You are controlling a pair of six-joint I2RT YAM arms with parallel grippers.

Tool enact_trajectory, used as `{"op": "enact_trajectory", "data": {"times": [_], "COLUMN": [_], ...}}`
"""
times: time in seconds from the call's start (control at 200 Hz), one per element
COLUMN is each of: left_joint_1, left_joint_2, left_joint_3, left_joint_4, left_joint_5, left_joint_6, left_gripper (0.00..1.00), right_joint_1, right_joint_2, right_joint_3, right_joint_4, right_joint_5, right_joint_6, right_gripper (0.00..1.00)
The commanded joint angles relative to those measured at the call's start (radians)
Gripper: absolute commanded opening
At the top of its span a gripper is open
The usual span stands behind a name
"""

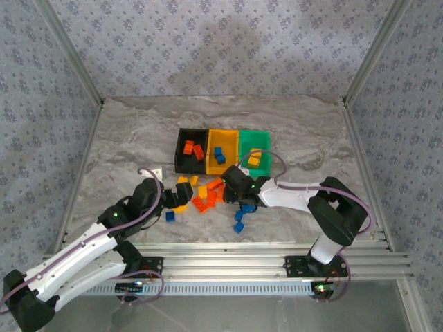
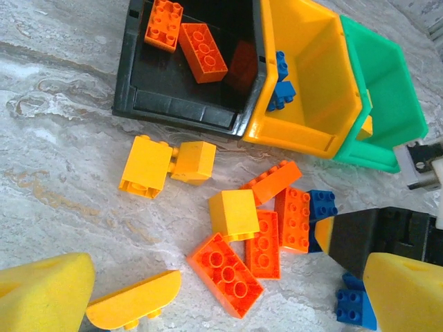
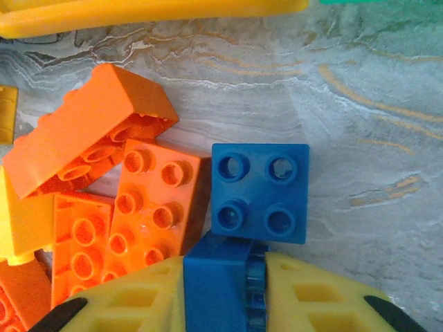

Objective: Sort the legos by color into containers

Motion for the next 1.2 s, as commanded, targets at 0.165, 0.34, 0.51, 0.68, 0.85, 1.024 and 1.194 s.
{"op": "enact_trajectory", "data": {"times": [0.165, 0.34, 0.51, 0.68, 0.85, 1.024, 1.194], "left_joint_1": [-0.005, -0.004, -0.004, -0.004, -0.004, -0.004, -0.004], "left_joint_2": [-0.011, -0.023, -0.028, -0.035, -0.060, -0.067, -0.055], "left_joint_3": [-0.014, -0.036, -0.045, -0.037, -0.050, -0.039, -0.020], "left_joint_4": [-0.044, -0.053, -0.065, -0.115, -0.136, -0.163, -0.194], "left_joint_5": [-0.017, -0.010, -0.001, -0.011, -0.012, -0.013, -0.017], "left_joint_6": [0.000, -0.003, -0.012, -0.017, -0.031, -0.022, -0.002], "left_gripper": [1.00, 1.00, 1.00, 0.99, 0.99, 1.00, 1.00], "right_joint_1": [0.013, -0.030, -0.135, -0.201, -0.214, -0.214, -0.210], "right_joint_2": [-0.244, -0.299, -0.103, 0.146, 0.310, 0.337, 0.244], "right_joint_3": [-0.062, 0.072, 0.285, 0.516, 0.673, 0.730, 0.708], "right_joint_4": [-0.097, -0.186, -0.177, -0.215, -0.256, -0.264, -0.235], "right_joint_5": [0.064, 0.047, -0.008, -0.010, 0.015, 0.012, 0.009], "right_joint_6": [-0.044, -0.164, -0.259, -0.311, -0.340, -0.347, -0.353], "right_gripper": [0.23, 0.22, 0.22, 0.22, 0.23, 0.46, 0.66]}}
